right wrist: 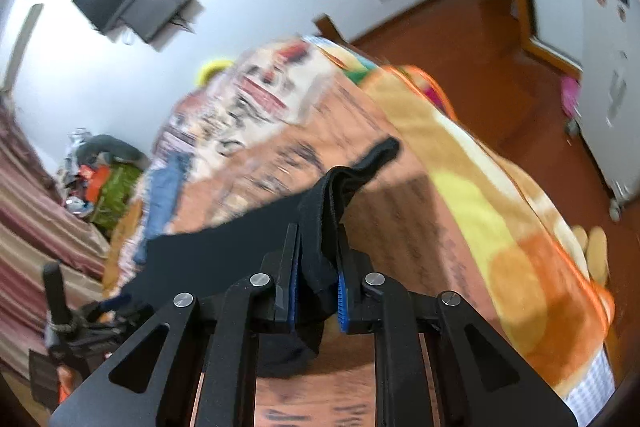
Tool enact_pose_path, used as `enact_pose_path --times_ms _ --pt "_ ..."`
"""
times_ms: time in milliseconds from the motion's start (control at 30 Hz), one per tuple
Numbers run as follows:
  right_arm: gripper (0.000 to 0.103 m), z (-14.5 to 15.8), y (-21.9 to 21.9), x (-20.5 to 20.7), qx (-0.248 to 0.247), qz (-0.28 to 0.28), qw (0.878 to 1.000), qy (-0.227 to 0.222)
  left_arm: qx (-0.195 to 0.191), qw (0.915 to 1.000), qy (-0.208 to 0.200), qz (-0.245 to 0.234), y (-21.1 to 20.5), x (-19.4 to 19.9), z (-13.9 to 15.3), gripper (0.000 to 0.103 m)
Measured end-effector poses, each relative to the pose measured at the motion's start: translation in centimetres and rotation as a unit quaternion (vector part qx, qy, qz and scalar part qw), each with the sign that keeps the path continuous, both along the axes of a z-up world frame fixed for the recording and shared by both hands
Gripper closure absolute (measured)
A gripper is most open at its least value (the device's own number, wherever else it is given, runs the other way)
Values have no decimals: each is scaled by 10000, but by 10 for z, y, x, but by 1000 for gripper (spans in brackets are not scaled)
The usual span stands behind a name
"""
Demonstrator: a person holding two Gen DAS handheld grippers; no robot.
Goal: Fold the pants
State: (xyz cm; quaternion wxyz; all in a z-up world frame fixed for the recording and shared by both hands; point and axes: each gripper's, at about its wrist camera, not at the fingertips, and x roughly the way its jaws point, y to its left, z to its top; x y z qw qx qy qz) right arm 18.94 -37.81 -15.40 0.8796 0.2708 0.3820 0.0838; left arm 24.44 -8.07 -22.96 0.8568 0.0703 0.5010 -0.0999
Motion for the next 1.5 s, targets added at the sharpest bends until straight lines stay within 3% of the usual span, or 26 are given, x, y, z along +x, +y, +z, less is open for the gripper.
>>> enact_pose_path --times_ms 300,533,700,900,967,1100,1167,1233,1500 --pt "91 67 71 21 -87 839 9929 -834 -187 9972 -469 559 57 -24 29 10" --pt "91 82 151 35 -53 1714 9799 -1024 -134 9912 -671 1130 106 -46 35 10" --pt "91 50 210 45 -145 2365 9694 -637 -277 9857 -672 1520 138 -60 35 10" --pt "91 -25 269 39 -471 3134 9478 338 -341 9811 -566 1820 161 -72 27 10" --pt "86 -47 284 32 -603 3354 9379 644 -309 9808 -506 1859 163 -72 23 10" --pt "75 -50 291 20 -886 3493 9304 668 -243 9818 -423 1836 160 -69 19 10" --pt "60 -46 288 20 -821 3537 9290 711 -199 9829 -422 1779 156 -65 20 10" --pt "53 -41 283 21 -793 3486 9310 730 -135 9841 -494 1702 149 -60 25 10" --pt "51 -12 241 26 -948 3071 9464 326 -47 9896 -697 1260 112 -35 44 10"
